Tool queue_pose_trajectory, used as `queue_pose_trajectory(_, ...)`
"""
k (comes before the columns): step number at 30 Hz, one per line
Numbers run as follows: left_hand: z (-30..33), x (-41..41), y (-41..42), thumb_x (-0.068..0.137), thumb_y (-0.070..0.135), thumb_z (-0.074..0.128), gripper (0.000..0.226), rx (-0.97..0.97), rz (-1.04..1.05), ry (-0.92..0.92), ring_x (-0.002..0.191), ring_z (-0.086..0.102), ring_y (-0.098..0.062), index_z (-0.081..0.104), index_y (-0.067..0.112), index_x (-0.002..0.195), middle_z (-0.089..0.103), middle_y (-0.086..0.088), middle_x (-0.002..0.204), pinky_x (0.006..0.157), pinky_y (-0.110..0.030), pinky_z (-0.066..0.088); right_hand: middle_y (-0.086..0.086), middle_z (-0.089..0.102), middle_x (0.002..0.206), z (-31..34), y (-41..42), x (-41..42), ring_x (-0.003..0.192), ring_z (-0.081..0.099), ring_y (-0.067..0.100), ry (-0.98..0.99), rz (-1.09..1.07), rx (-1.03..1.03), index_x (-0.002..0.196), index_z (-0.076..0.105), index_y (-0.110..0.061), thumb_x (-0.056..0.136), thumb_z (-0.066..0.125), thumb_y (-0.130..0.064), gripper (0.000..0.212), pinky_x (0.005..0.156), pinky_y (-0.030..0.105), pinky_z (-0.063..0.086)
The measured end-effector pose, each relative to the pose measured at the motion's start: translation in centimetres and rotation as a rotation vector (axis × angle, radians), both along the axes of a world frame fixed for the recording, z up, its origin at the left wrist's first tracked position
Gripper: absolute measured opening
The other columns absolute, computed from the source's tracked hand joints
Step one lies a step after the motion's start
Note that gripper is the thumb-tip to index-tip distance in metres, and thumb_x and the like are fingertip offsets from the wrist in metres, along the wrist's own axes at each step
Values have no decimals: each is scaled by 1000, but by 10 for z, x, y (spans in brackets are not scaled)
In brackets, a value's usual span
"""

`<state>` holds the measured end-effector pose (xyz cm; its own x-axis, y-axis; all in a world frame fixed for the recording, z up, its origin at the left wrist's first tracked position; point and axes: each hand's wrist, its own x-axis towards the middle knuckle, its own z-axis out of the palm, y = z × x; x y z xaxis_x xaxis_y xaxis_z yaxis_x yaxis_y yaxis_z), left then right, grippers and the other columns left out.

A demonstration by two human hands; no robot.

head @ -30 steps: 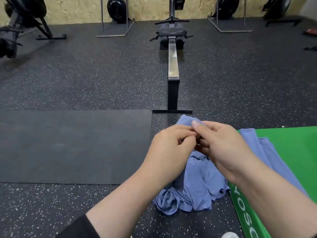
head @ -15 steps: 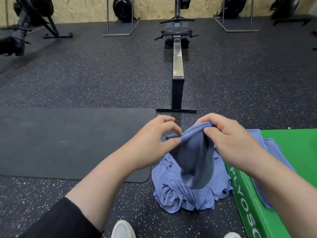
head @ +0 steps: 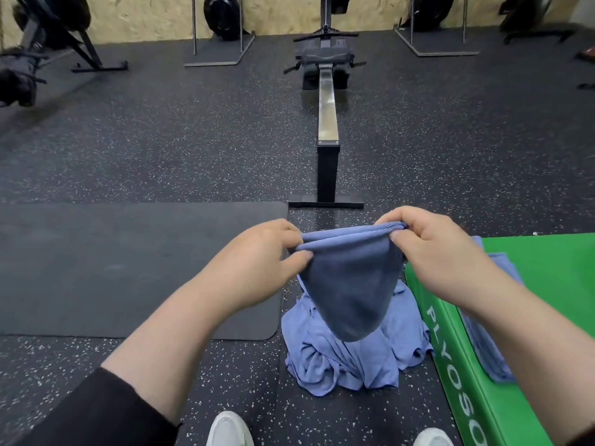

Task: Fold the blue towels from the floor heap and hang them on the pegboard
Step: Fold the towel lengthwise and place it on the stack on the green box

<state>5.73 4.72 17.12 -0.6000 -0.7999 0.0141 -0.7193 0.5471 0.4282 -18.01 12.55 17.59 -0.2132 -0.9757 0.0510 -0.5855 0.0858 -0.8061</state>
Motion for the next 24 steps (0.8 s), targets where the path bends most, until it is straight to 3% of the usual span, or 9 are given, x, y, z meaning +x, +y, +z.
queue_pose_trajectory(4,9,-2,0,92,30,67,20,-24,40,201,77,55,-2,63,23,73,61,11,79,74,-24,44,0,73,83,3,-2,-6,81,63,25,50,-47,3,92,69,-30,95,46,-9,30,75,32,50)
queue_pose_trajectory(7,10,-5,0,86,29,77,19,-15,124,279,66,52,0,66,23,72,61,11,68,61,-14,37,12,73,89,4,-2,-7,86,65,40,39,-30,15,94,68,-30,97,45,-10,31,76,50,54)
queue_pose_trajectory(9,10,-6,0,83,26,80,22,-4,176,327,59,48,-2,63,23,71,61,8,64,56,-16,36,13,73,91,3,-2,-7,88,64,41,38,-30,6,96,68,-29,97,45,-10,30,75,53,54)
queue_pose_trajectory(12,10,-6,0,82,22,79,27,-1,209,376,58,45,-4,53,23,74,61,8,66,56,-19,36,2,70,82,1,-4,-7,70,59,26,27,-30,-36,100,63,-31,98,45,-10,28,71,43,49)
queue_pose_trajectory(14,12,-8,1,83,20,78,27,5,202,404,61,46,-4,51,27,83,59,10,69,58,-17,37,2,58,70,0,-4,-6,54,43,11,10,-39,-67,104,56,-32,99,46,-9,26,59,36,38)
queue_pose_trajectory(16,14,-9,2,86,18,75,28,46,199,443,68,53,-3,56,33,100,64,10,77,63,-12,39,7,51,67,1,-3,-3,51,36,10,13,-41,-115,100,51,-32,99,46,-7,26,56,33,34)
queue_pose_trajectory(18,16,-9,2,90,19,71,30,45,186,429,82,59,-2,64,35,115,69,11,89,72,-9,41,-2,44,58,4,-1,0,48,33,9,22,-39,-164,91,55,-26,97,46,-3,26,50,25,30)
queue_pose_trajectory(20,19,-10,3,93,20,67,15,39,181,412,80,58,1,71,33,99,69,10,91,70,-9,40,-11,43,49,6,-1,0,45,35,9,37,-46,-173,83,63,-21,94,47,2,31,45,20,26)
queue_pose_trajectory(24,20,-12,7,93,18,61,16,105,239,449,54,42,-3,62,21,77,50,16,58,52,-16,33,-18,52,54,5,-1,3,49,40,5,-26,-19,-179,83,71,-26,91,63,-9,21,49,16,32)
